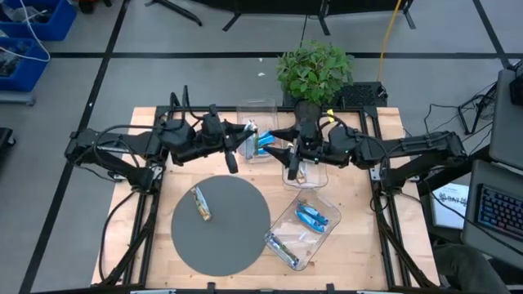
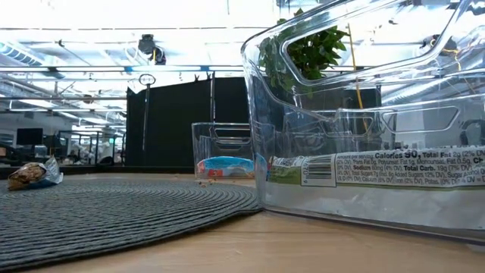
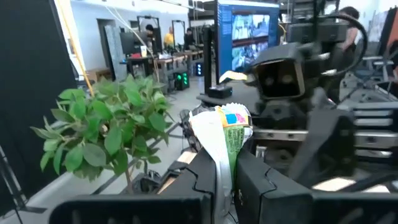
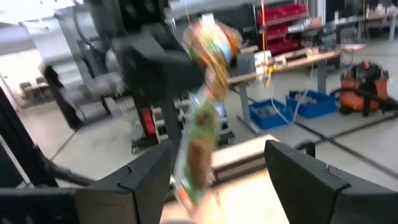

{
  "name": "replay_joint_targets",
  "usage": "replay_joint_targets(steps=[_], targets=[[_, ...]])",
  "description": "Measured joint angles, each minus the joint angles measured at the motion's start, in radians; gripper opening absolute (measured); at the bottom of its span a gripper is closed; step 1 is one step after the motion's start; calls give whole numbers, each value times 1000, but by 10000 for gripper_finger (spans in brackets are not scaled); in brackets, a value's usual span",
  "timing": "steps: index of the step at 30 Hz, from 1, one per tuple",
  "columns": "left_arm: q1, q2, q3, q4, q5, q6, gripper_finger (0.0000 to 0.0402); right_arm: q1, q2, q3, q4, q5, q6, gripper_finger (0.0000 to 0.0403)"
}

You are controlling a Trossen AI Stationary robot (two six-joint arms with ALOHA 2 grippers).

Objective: Pick and place Granola Bars by type
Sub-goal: Put the yellow granola bar into the middle transparent bin

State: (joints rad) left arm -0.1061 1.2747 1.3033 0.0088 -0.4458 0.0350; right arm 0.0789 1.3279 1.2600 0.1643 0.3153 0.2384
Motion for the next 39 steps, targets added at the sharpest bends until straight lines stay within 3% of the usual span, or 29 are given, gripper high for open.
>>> replay_joint_targets(steps=[7,26,31,39], targets=[[24,0,0,19,10,-5,29,2,62,90,-30,-1,-15,247],[25,0,0,50,23,-13,28,-2,178,143,-12,-36,-11,238],[25,0,0,54,24,-18,27,-14,177,143,-12,-87,-11,176],[25,0,0,54,30,-44,27,-21,176,143,-5,-146,-11,20]])
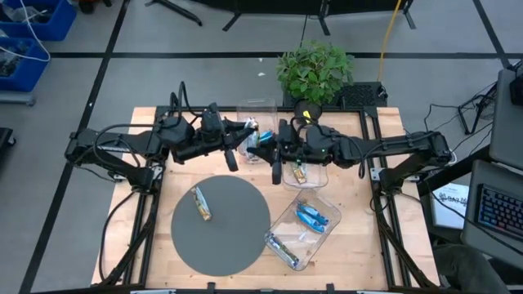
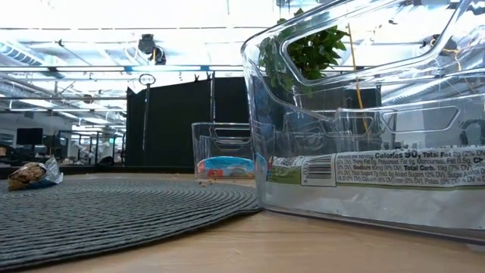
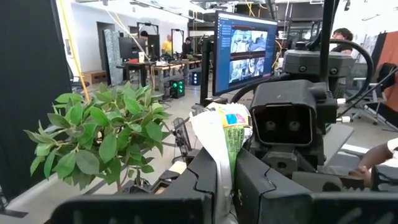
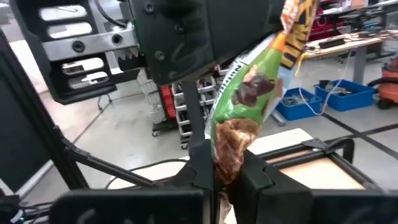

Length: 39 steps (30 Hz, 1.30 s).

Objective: Pick and place Granola Bars by type
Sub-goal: Put the yellow granola bar into the middle transparent bin

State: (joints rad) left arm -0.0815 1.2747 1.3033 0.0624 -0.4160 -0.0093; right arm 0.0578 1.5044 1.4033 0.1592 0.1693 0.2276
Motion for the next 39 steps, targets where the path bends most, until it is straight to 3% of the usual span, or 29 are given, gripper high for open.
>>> replay_joint_targets(steps=[4,12,18,25,31,39], targets=[[0,0,0,1,14,-18,41,0,0,0,10,-16,27,18],[0,0,0,10,-8,-72,167,0,0,0,9,-42,37,10],[-1,-4,0,12,24,-24,265,0,-8,0,-2,-42,36,10],[-4,-75,-1,-76,4,-18,356,-6,-63,0,-97,-10,4,9],[-2,-151,-1,-200,-54,-20,384,-28,-126,0,-203,-8,-12,8],[-3,-185,-1,-268,-56,-52,368,-84,-196,46,-517,-14,-77,8]])
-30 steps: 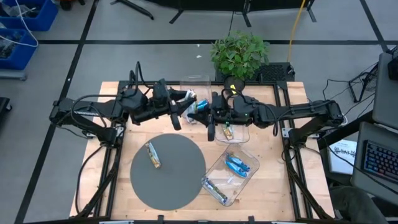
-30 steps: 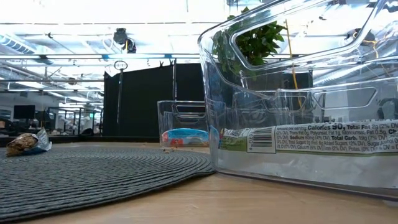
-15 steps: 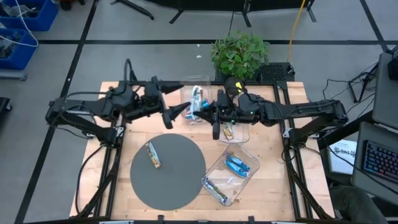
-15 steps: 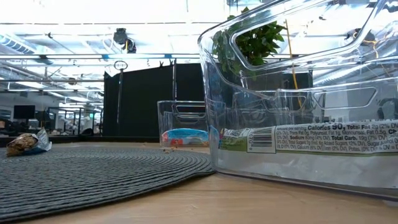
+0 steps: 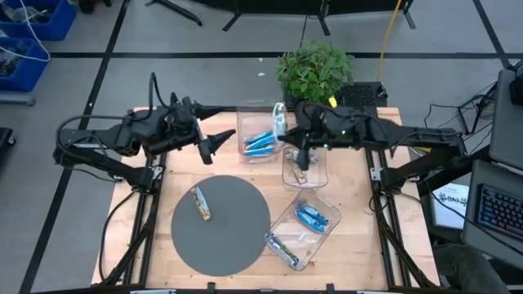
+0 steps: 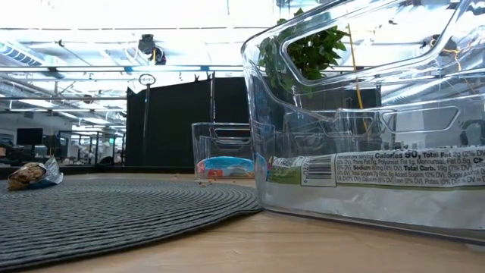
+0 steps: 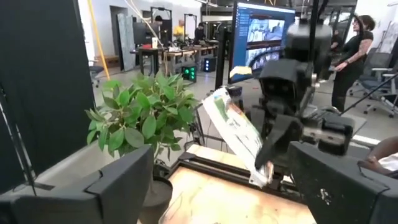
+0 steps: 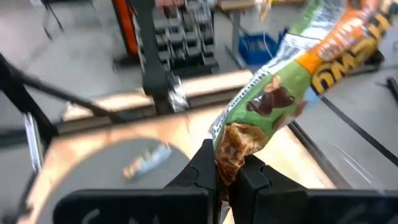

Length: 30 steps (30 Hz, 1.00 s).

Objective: Pick and place Granola Bars by type
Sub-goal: Put the yellow granola bar into the middle transparent bin

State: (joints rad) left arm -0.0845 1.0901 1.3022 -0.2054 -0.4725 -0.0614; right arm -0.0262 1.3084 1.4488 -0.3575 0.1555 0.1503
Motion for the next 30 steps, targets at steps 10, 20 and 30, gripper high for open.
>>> replay_joint_targets(steps=[10,20,30], targets=[[0,3,0,-17,0,-1,360,-102,37,287,-546,-27,-91,8],[0,3,0,-54,0,-22,355,-214,147,386,-876,-136,-218,7],[0,3,0,-62,0,-26,352,-230,329,384,-1037,-118,-386,7]])
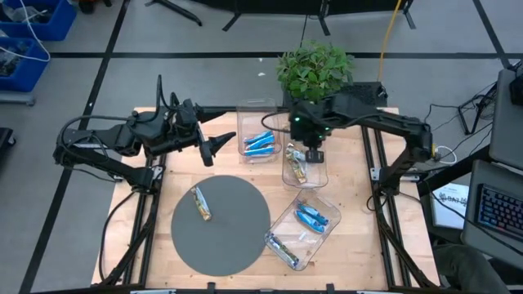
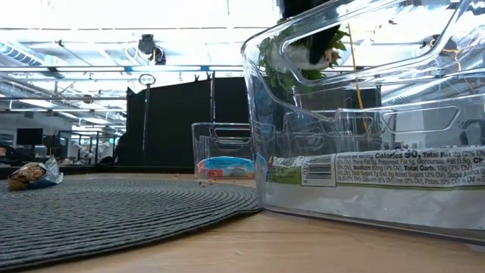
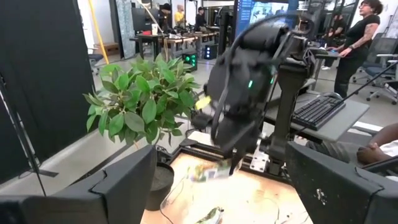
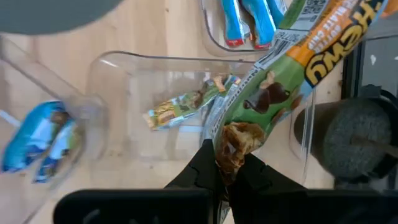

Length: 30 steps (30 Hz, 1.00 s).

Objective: Pick and place Granola Bars by type
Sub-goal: Put the yellow granola bar into the middle transparent bin

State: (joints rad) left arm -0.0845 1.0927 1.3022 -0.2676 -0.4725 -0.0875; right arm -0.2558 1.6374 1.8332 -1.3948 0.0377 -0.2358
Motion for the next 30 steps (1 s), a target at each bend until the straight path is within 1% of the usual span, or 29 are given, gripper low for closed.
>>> replay_joint_targets(steps=[6,8,17,25,30], targets=[[0,0,0,0,0,-3,353,0,81,-3,6,13,-31,7],[-3,0,0,-1,0,-4,354,0,94,-29,24,13,-37,7],[-18,0,0,-32,2,-6,354,-6,73,-282,170,12,-13,7],[-18,0,0,-38,2,-19,351,-24,73,-462,274,-17,7,6],[-18,0,0,-51,2,-19,351,-25,73,-546,351,-43,16,6]])
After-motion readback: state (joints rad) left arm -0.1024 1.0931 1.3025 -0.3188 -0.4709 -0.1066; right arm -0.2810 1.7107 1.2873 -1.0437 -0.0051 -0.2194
